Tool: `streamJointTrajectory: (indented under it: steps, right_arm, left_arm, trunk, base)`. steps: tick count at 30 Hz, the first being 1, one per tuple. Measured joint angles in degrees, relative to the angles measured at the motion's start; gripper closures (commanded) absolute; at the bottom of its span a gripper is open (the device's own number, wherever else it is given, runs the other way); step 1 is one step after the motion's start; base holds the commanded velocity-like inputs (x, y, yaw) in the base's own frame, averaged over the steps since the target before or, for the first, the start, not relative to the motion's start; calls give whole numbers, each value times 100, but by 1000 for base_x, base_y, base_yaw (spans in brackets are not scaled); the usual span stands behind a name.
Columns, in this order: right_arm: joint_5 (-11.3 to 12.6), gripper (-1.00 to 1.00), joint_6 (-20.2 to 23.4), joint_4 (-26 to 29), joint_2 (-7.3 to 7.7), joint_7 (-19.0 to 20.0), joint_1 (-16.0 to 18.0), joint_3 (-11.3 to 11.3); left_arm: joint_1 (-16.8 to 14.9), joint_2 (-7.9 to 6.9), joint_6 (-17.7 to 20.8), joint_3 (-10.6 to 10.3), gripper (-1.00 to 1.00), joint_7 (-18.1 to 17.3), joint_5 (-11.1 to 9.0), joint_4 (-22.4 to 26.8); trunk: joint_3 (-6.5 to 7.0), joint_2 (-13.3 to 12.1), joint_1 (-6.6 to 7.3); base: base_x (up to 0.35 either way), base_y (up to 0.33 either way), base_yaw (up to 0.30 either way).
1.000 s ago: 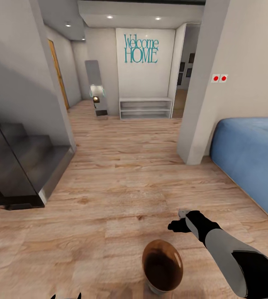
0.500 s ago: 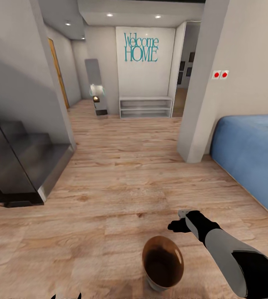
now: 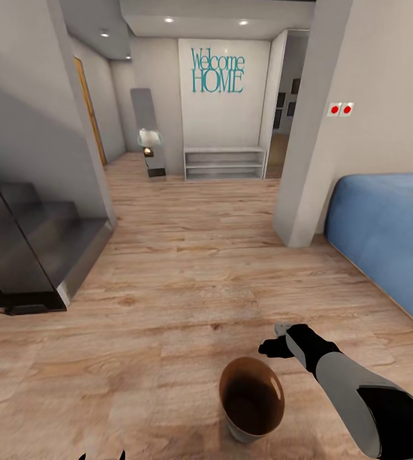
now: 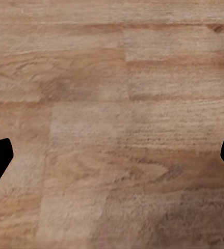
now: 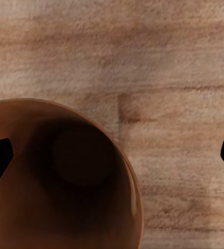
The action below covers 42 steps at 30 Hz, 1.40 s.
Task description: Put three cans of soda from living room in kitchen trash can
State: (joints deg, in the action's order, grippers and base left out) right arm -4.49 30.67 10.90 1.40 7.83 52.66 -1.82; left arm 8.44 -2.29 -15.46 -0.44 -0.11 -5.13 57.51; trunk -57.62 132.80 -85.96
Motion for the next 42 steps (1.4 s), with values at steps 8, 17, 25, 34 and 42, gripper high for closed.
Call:
streamJointTrajectory:
  steps: [8,17,25,34,42]
  right_arm:
    - [0,-100,0,0,-6,-1,1,4]
    - [0,-100,0,0,-8,-1,0,5]
    - [0,-100,0,0,-8,-1,0,1]
    - [0,-100,0,0,-4,-1,-2,-1]
    - [-2,-100,3,0,1,-3,0,-6]
  left_arm:
    - [0,0,6,0,-100,1,-1,4]
    - [0,0,7,-1,-100,2,2,1]
    - [0,0,11,-3,-100,1,1,-1]
    - [0,-5,16,0,-100,-5,-1,-6]
    - [0,-8,16,0,-100,-7,0,-6]
  trunk:
    - [-144,321,-176]
    - [-305,682,-373]
    - [-449,1003,-549]
    - [-644,1055,-593]
    - [-821,1065,-613]
  base:
    - [0,0,0]
    - [0,0,0]
    - [0,0,0]
    - [0,0,0]
    - [0,0,0]
